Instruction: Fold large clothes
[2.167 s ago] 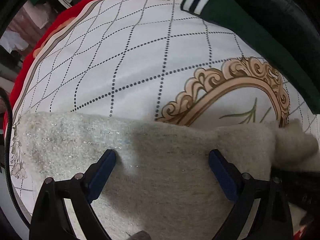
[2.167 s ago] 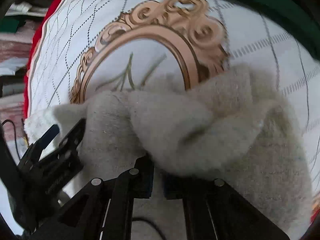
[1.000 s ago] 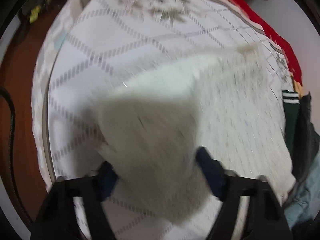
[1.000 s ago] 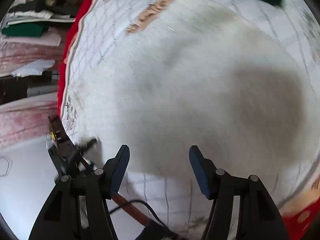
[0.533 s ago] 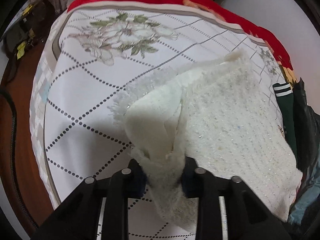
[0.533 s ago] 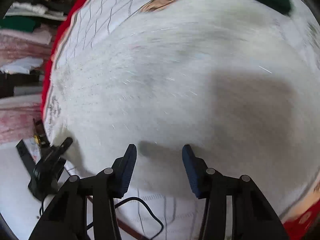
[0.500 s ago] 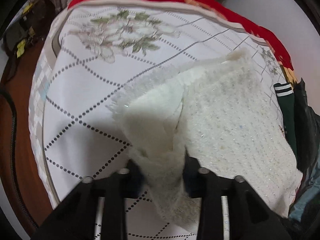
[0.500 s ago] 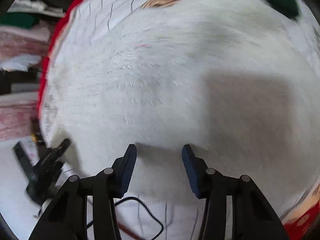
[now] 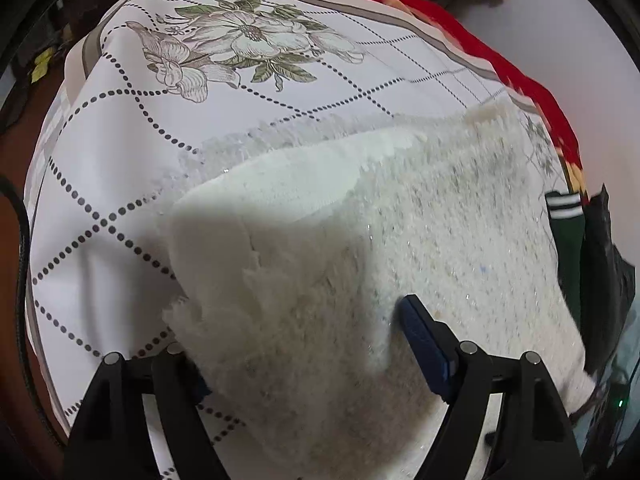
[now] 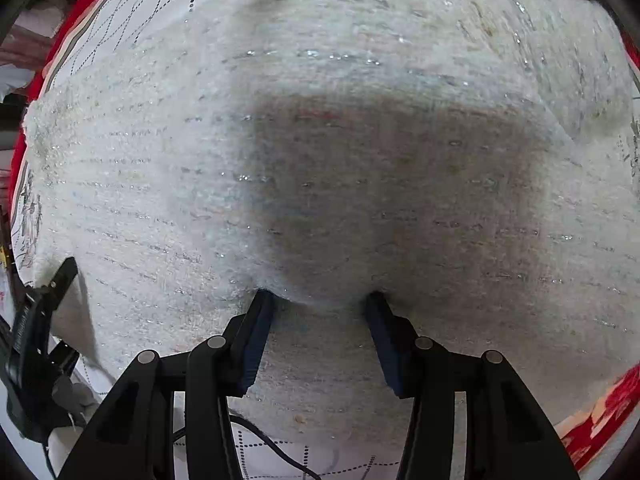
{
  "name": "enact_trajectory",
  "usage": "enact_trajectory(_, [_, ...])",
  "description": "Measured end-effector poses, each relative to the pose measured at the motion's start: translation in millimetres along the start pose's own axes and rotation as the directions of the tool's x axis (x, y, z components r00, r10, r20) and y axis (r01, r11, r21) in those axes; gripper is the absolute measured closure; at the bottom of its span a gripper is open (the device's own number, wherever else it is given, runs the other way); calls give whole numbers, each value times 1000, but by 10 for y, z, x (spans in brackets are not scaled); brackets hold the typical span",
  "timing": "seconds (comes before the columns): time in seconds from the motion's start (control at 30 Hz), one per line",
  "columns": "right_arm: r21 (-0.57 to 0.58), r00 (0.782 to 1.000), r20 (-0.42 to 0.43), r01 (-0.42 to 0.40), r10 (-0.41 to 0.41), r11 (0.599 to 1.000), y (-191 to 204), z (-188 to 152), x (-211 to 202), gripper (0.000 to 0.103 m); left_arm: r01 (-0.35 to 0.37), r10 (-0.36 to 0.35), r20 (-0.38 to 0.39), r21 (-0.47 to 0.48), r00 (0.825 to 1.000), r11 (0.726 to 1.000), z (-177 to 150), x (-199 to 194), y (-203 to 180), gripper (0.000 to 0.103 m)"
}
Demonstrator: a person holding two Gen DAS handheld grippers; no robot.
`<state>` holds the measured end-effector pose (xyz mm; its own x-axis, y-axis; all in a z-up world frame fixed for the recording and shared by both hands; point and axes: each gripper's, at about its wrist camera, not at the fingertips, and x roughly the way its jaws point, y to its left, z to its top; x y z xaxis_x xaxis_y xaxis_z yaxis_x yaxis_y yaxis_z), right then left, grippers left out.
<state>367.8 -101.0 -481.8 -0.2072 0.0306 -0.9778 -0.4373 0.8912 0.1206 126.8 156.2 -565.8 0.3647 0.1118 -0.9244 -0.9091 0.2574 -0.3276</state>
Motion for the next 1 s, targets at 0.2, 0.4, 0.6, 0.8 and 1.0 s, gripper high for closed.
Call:
enact_trajectory(0.2, [21, 998, 44, -35, 35, 999, -1, -118, -78, 51, -82, 77, 66, 70, 995, 994, 61, -90, -204, 76])
enact_trajectory(0.4, [64, 979, 88, -191, 185, 980, -255, -356, -315, 51, -108, 84, 155, 150, 984, 983, 153, -397, -467, 85])
enact_trajectory(0.6, [239, 970, 154, -219, 186, 946, -1133, -1074, -617, 51, -118, 22, 300, 307, 954, 944, 253, -922, -858, 87])
enact_trajectory(0.8, [485, 972, 126, -233, 196, 843, -2024, -1828, -333, 51, -200, -92, 453, 555, 887, 807, 183, -1438, -1440, 87])
enact_trajectory(1.0, [609, 965, 106, -254, 240, 752, -2406, -2274, 102, 51, -117, -305, 304, 855, 902, 506, -772, -1580, -2144, 88])
